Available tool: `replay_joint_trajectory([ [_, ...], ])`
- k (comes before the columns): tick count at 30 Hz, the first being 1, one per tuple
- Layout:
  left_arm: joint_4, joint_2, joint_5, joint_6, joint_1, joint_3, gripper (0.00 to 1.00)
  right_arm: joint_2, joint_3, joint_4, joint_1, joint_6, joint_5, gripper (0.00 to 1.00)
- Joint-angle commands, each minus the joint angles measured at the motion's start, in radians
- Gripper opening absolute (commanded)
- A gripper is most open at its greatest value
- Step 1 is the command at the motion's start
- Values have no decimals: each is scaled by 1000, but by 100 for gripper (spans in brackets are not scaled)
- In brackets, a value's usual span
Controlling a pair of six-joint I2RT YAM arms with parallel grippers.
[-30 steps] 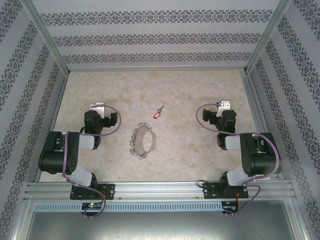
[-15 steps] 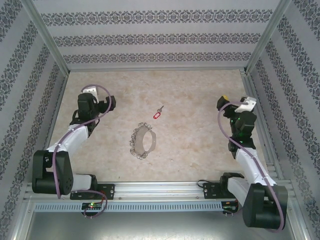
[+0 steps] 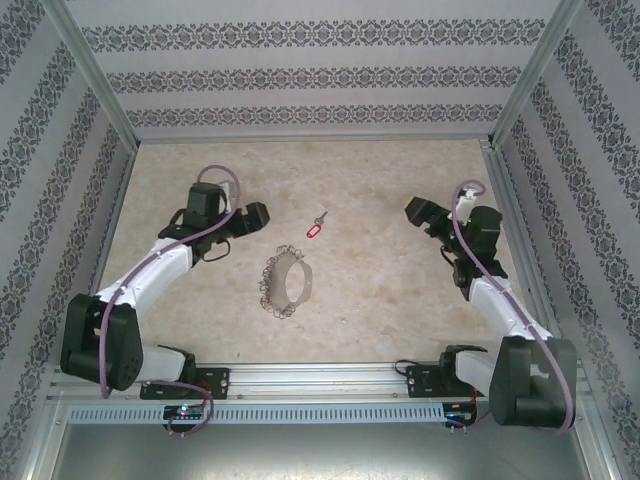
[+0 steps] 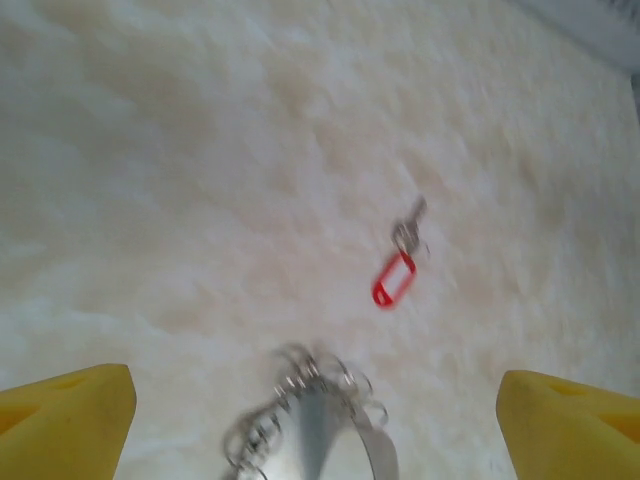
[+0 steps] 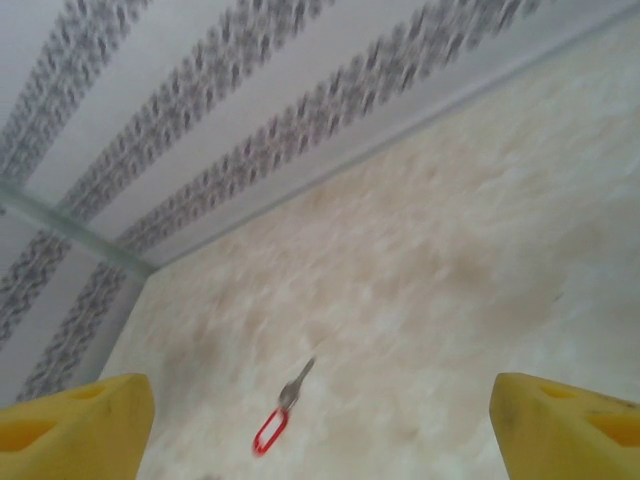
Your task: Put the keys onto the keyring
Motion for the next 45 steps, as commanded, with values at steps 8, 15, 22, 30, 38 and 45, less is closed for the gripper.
replay_joint_trajectory([
  [8, -179, 152, 46, 230, -197, 77, 65, 162, 38, -102, 215, 68, 2, 82],
  [15, -138, 262, 74, 271, -257, 97, 47, 212, 48, -91, 303, 79, 60, 82],
  [22, -89, 323, 35, 268, -281, 121, 41, 227, 50, -81, 320, 90, 87, 82],
  [30, -76, 384, -80, 293, -318, 149, 37, 245, 67, -78, 320, 84, 75, 82],
  [38, -55, 421, -127, 310, -322, 164, 37, 247, 75, -71, 320, 80, 73, 82],
  [45, -42, 441, -144, 317, -327, 177, 35, 252, 81, -66, 320, 78, 75, 82],
])
